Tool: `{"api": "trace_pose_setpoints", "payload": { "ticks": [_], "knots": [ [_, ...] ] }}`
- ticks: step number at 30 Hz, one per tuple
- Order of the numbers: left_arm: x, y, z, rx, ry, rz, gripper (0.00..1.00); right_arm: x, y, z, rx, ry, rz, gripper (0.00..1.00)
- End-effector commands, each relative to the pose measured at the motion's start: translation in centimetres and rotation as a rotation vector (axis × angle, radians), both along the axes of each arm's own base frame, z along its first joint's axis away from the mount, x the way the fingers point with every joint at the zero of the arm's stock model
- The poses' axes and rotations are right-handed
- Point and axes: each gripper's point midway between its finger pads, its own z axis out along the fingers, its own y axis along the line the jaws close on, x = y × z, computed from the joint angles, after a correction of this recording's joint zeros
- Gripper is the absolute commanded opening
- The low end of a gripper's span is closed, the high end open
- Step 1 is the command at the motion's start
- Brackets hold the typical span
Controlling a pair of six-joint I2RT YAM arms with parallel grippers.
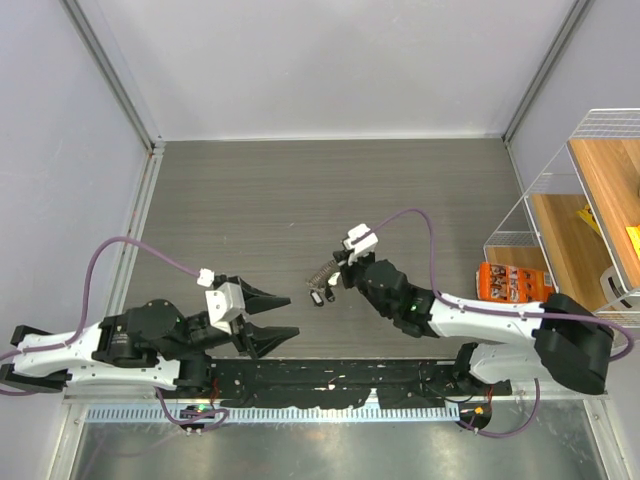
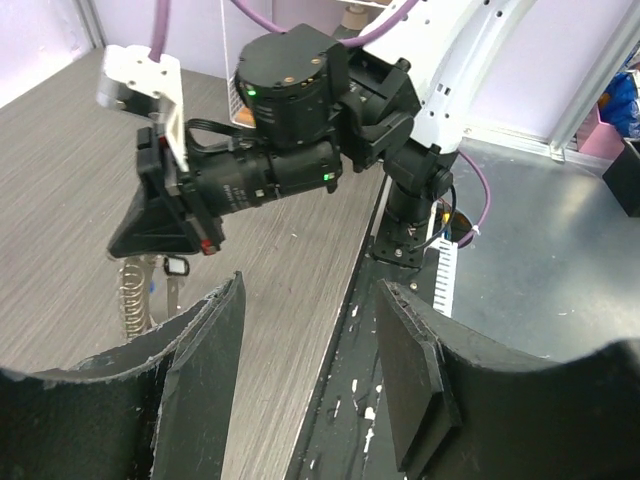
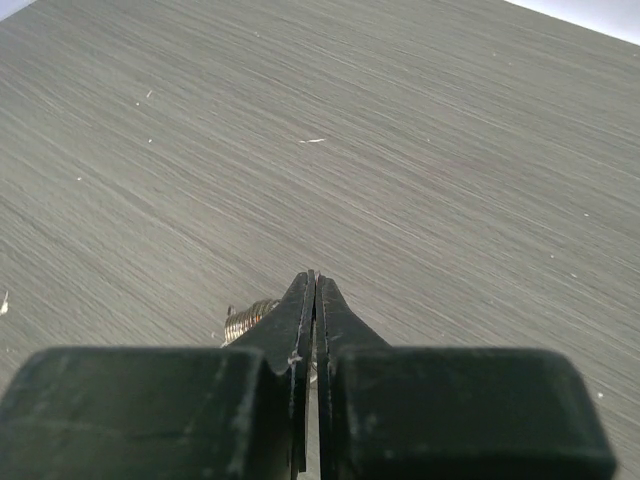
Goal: Put the keys on the keyring
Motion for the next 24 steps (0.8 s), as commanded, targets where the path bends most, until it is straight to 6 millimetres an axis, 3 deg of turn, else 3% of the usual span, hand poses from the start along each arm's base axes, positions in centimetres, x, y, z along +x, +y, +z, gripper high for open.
{"api": "trace_pose_setpoints", "payload": {
  "ticks": [1, 9, 13, 15, 16, 19, 24],
  "knots": [
    [0.2, 0.0, 1.0, -0.060, 0.008, 0.013, 0.60, 2.4, 2.2, 2.8, 0.139, 0.013, -0.021, 0.05],
    [0.0, -0.7, 0.5, -0.033, 0.008, 0.002, 0.60, 8.9, 4.0, -0.1, 0.094, 0.142, -0.125, 0.05],
    [0.0, -1.1, 0.3, -0.021, 0.009, 0.000, 0.61, 12.0, 4.0, -2.0, 0.055, 0.178, -0.211, 0.09],
    [0.0, -1.1, 0.3, -0.016, 0.007, 0.002, 0.61, 13.2, 3.5, -2.4, 0.027, 0.166, -0.257, 0.18],
    [0.1, -1.1, 0.1, -0.010, 0.006, 0.005, 0.61, 13.6, 3.4, -2.7, 0.019, 0.165, -0.268, 0.29],
    [0.3, -1.0, 0.2, -0.007, -0.002, 0.014, 0.61, 14.4, 3.2, -1.6, 0.033, 0.139, -0.283, 0.48],
    [0.8, -0.7, 0.5, -0.005, -0.017, 0.045, 0.63, 14.5, 2.7, 2.3, 0.034, 0.073, -0.272, 0.67]
  ]
}}
